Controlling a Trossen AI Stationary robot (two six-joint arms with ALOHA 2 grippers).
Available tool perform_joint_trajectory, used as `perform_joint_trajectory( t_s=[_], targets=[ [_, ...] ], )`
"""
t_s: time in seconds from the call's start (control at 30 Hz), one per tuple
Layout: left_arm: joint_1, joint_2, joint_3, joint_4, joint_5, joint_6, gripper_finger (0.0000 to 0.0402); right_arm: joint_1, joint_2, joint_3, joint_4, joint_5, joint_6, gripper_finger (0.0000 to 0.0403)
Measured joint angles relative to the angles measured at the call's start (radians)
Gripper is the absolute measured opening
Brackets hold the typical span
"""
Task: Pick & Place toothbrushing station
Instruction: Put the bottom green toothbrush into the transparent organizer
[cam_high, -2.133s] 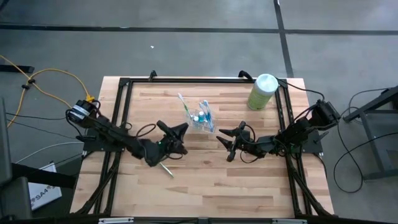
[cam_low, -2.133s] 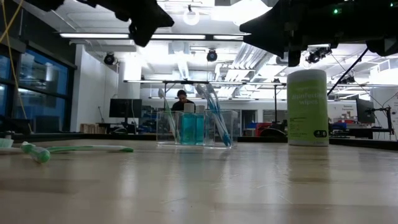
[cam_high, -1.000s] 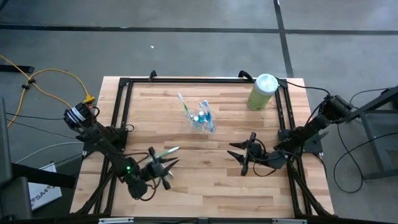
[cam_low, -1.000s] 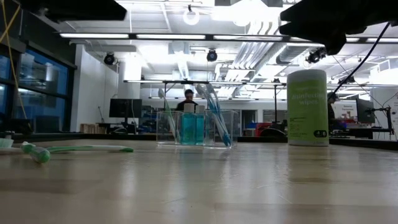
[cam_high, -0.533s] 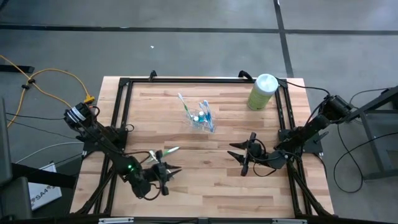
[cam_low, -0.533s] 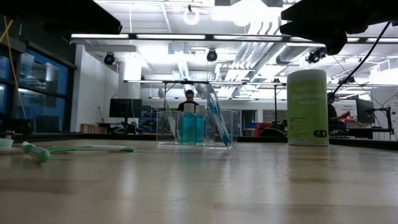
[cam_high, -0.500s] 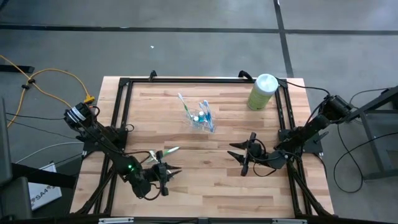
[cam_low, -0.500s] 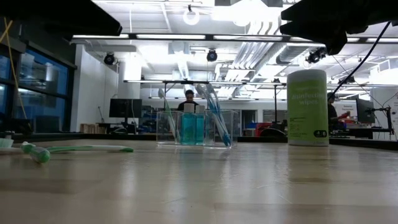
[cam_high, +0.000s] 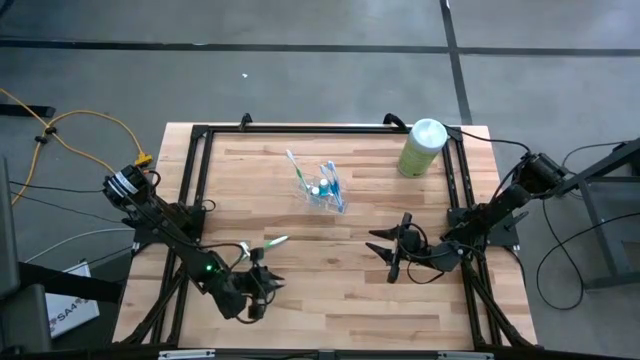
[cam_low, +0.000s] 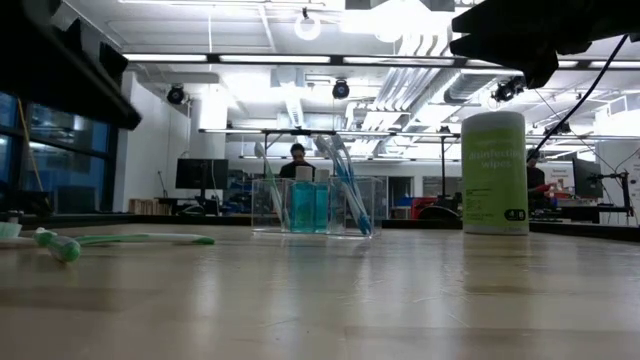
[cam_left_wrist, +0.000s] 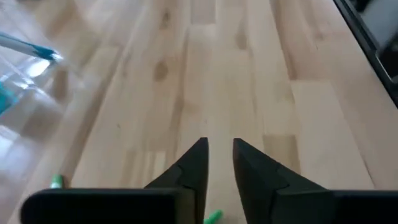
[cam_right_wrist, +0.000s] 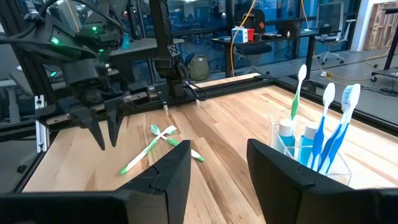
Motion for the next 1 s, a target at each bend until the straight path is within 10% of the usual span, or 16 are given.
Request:
perform_joint_trajectory(
  t_s=[0.27, 1.0],
  targets=[
    [-0.011, -0.015, 0.001, -0.124, 0.079, 0.008, 0.0130, 0.000, 0.000, 0.000, 0.000, -0.001, 0.000, 0.0149],
    [-0.001, -0.085, 0.002, -0.575, 0.254, 0.091, 0.0134, 0.000, 0.000, 0.000, 0.000, -0.002, 0.003, 0.0149]
  ],
)
